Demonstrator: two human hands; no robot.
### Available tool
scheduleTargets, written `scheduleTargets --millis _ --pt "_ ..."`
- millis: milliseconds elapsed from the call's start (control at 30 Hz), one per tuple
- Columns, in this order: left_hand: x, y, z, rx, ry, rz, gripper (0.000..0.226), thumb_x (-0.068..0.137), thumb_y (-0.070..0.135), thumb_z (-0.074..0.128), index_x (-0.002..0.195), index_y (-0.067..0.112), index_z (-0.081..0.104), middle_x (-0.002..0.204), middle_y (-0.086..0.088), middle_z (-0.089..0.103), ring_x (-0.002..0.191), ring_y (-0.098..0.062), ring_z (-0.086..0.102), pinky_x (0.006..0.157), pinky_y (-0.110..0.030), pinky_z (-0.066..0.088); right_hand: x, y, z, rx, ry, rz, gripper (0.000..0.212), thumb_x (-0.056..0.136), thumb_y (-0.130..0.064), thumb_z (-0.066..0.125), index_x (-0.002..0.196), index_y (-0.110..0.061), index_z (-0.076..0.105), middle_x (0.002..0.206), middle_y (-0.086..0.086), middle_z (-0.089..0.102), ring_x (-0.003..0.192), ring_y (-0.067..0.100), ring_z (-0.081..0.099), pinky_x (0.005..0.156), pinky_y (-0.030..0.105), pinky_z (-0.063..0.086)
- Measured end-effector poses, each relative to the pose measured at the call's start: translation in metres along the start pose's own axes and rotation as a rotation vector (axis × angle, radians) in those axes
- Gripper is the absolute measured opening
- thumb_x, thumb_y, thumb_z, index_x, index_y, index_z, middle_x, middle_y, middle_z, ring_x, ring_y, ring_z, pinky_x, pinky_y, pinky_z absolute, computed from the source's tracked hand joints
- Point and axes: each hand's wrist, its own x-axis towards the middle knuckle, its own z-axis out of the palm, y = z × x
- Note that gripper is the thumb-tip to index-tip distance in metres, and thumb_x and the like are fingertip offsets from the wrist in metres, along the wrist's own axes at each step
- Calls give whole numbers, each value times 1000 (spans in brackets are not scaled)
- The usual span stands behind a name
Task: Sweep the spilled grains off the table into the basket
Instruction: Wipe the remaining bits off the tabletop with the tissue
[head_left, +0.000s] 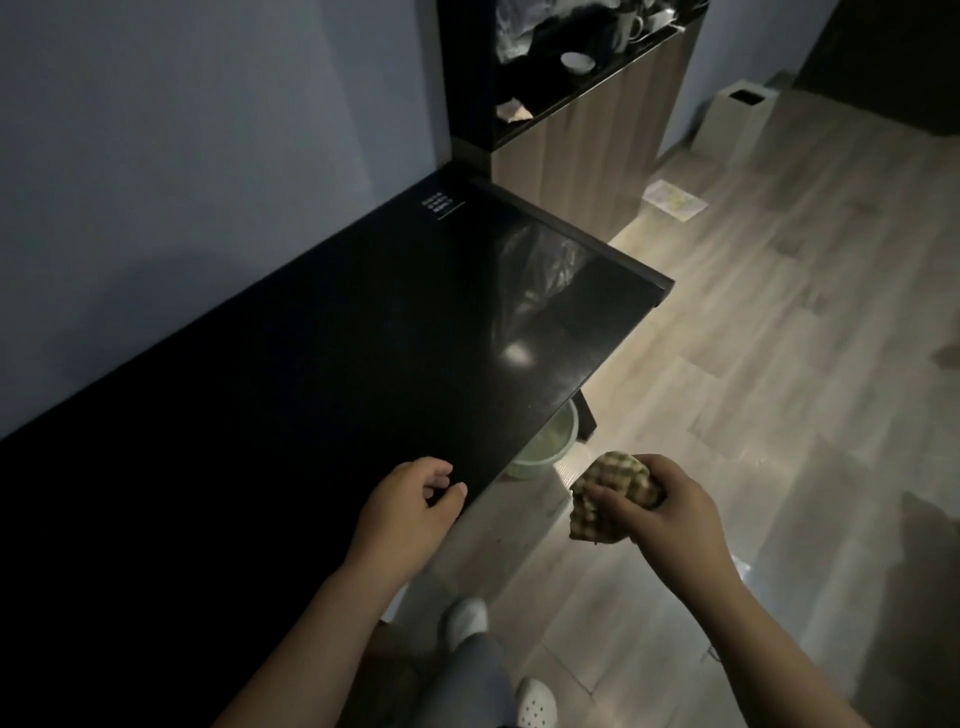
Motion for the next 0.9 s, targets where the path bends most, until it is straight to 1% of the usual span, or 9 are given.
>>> scheduleTargets --millis 100,233,300,433,500,600,700,800,900 --pt "43 26 17 3 -31 5 31 90 35 60 120 28 57 110 14 57 99 -1 54 79 -18 46 44 1 -15 17 15 15 33 72 -32 82 99 -26 66 85 -10 69 79 5 65 64 23 53" --pt "100 59 31 -13 -62 21 31 89 35 61 119 26 59 108 13 58 98 -2 55 84 -23 49 99 -5 -36 31 43 28 32 72 -31 81 99 -28 65 87 -11 69 80 6 65 60 18 51" --pt "133 79 37 -2 -82 45 30 90 34 61 118 26 59 108 13 58 98 -2 55 83 -22 49 131 -9 -48 48 68 41 32 72 -30 82 99 -28 65 87 -10 69 80 7 66 61 21 52" --pt "189 125 50 9 -132 89 30 90 35 60 119 27 59 109 13 57 99 -1 54 81 -19 47 186 -17 -71 51 91 60 31 73 -28 81 99 -27 65 87 -9 69 79 8 66 59 19 51" --pt "213 147 59 6 -133 114 30 89 35 61 118 26 59 108 13 57 99 -1 54 82 -20 48 211 -18 -83 48 94 69 33 72 -28 81 101 -26 65 88 -8 70 81 8 66 61 21 53" --pt "244 177 77 -5 -135 134 28 89 34 61 116 26 60 107 13 57 98 -1 55 83 -22 49 251 -17 -105 70 104 74 33 72 -26 82 100 -24 65 88 -8 70 79 7 66 56 14 49" --pt "275 206 99 13 -116 140 28 88 34 62 115 24 61 106 11 57 97 -3 55 83 -23 49 296 -15 -130 87 107 55 31 71 -27 82 96 -26 65 85 -9 70 78 5 65 56 14 47" --pt "307 237 128 17 -79 113 30 88 34 62 116 24 60 107 10 58 98 -5 55 84 -24 49 346 -5 -157 84 73 33 29 72 -25 82 95 -26 66 84 -11 70 73 -2 64 56 10 46" --pt "332 271 158 -1 -37 64 29 88 32 62 115 22 61 106 8 59 98 -6 56 83 -23 47 399 6 -193 56 27 15 30 72 -26 81 98 -25 66 86 -11 70 75 -1 64 58 10 45"
